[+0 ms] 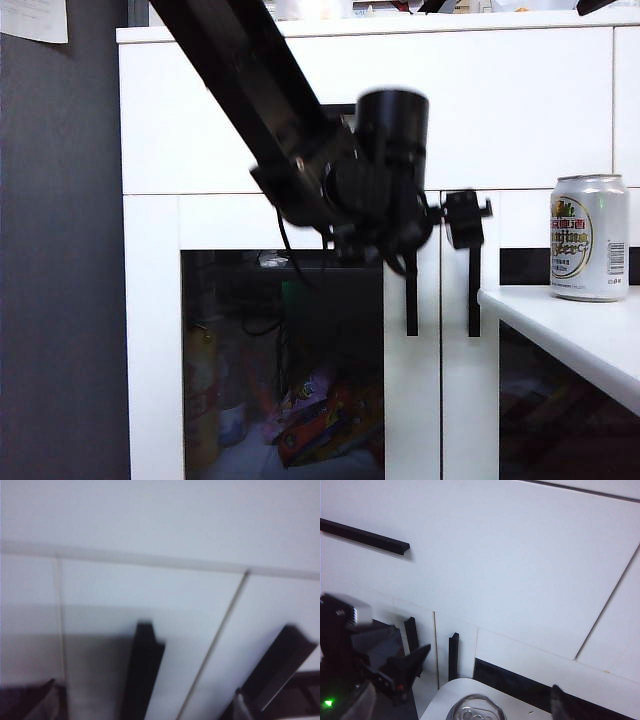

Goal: Open the left door of the white cabinet, pick up a can of beverage from the table on the right, place it inside the cabinet, and finally close the cabinet door.

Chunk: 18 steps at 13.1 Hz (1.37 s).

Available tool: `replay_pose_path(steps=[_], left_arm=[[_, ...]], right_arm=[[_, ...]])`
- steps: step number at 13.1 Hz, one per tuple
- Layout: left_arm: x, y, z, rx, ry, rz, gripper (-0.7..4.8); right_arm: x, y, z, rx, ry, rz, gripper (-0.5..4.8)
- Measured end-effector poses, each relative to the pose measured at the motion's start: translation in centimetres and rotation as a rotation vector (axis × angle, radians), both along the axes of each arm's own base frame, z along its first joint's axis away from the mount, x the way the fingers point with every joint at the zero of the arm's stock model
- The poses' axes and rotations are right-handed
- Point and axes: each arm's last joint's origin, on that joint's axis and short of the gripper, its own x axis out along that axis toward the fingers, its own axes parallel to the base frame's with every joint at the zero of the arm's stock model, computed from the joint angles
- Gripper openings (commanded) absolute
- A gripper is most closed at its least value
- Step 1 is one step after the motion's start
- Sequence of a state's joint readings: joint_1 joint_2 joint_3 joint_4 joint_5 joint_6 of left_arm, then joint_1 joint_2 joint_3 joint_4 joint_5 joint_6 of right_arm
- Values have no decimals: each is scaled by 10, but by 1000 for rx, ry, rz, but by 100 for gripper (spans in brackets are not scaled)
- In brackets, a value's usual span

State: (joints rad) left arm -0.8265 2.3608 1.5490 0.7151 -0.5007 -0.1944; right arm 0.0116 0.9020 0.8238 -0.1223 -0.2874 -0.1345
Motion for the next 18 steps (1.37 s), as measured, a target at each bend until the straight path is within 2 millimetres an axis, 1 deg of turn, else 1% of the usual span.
replay_pose_path(steps=[1, 2, 6, 9, 11, 16, 18], left_arm=[[1, -1, -10, 14, 19, 1, 479], [1, -1, -11, 19, 24, 9, 479], [2, 1, -10, 21, 13, 94, 479], [2, 1, -9, 0, 18, 105, 479], [2, 0, -9, -43, 34, 67, 479], [2, -2, -10, -52, 44, -1, 479], [2, -2, -10, -51, 43, 4, 330]], right_arm=[[0, 0, 0, -14, -4, 3, 479], [0, 0, 0, -20, -2, 4, 479], [0, 0, -1, -23, 4, 5, 479], [0, 0, -1, -23, 4, 5, 479], [0, 0, -1, -23, 4, 5, 479], [0, 0, -1, -23, 4, 5, 479], [0, 0, -1, -23, 4, 5, 479]])
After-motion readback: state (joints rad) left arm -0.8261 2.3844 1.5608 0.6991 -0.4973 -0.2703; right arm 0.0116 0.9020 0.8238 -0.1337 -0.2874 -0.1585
